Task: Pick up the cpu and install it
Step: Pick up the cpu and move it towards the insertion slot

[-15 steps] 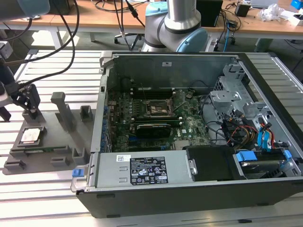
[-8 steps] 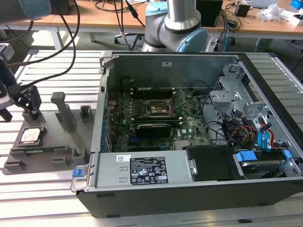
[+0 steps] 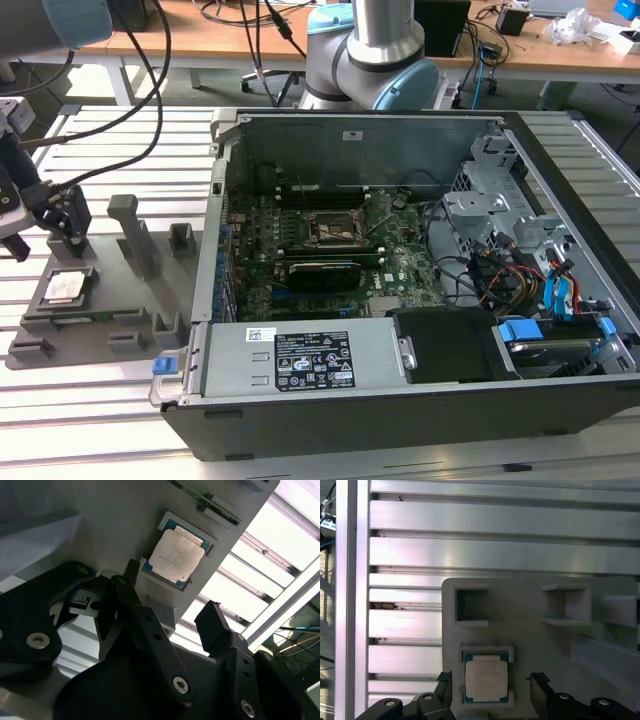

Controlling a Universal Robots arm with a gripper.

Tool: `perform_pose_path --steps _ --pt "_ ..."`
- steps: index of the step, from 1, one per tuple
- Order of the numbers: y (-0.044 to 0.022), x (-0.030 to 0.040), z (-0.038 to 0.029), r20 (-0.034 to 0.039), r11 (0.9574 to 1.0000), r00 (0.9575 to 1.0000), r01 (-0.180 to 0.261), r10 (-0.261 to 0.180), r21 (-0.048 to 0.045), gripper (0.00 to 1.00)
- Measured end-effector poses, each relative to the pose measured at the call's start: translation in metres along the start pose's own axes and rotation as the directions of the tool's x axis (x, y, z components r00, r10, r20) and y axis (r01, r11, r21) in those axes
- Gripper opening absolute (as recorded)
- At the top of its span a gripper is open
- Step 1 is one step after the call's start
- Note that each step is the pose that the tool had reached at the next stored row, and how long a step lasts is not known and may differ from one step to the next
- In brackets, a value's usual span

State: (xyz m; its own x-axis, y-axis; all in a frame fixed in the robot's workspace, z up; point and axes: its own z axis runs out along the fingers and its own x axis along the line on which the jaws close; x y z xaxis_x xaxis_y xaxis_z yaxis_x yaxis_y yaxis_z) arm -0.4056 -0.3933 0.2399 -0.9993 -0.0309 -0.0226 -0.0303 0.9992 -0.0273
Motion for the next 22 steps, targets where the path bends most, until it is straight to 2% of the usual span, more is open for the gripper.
perform_pose_path --steps 9,15,16,19,22 --pt "0.0001 -0.0014 0.0059 -0.0001 1.0 1.0 0.0 0.0 0.0 0.72" --pt "-0.0002 -0.006 0.0159 -0.0002 1.0 1.0 0.001 -0.001 0.0025 0.72" --pt "-0.0011 -0.006 0.0165 -0.0002 1.0 1.0 0.002 -0.002 0.0026 0.72" --pt "-0.0113 -0.0056 0.0201 0.0 1.0 1.0 0.005 -0.005 0.0025 0.72" --pt "-0.0174 -0.0054 0.024 0.0003 0.9999 0.9999 0.014 -0.014 0.0022 0.72"
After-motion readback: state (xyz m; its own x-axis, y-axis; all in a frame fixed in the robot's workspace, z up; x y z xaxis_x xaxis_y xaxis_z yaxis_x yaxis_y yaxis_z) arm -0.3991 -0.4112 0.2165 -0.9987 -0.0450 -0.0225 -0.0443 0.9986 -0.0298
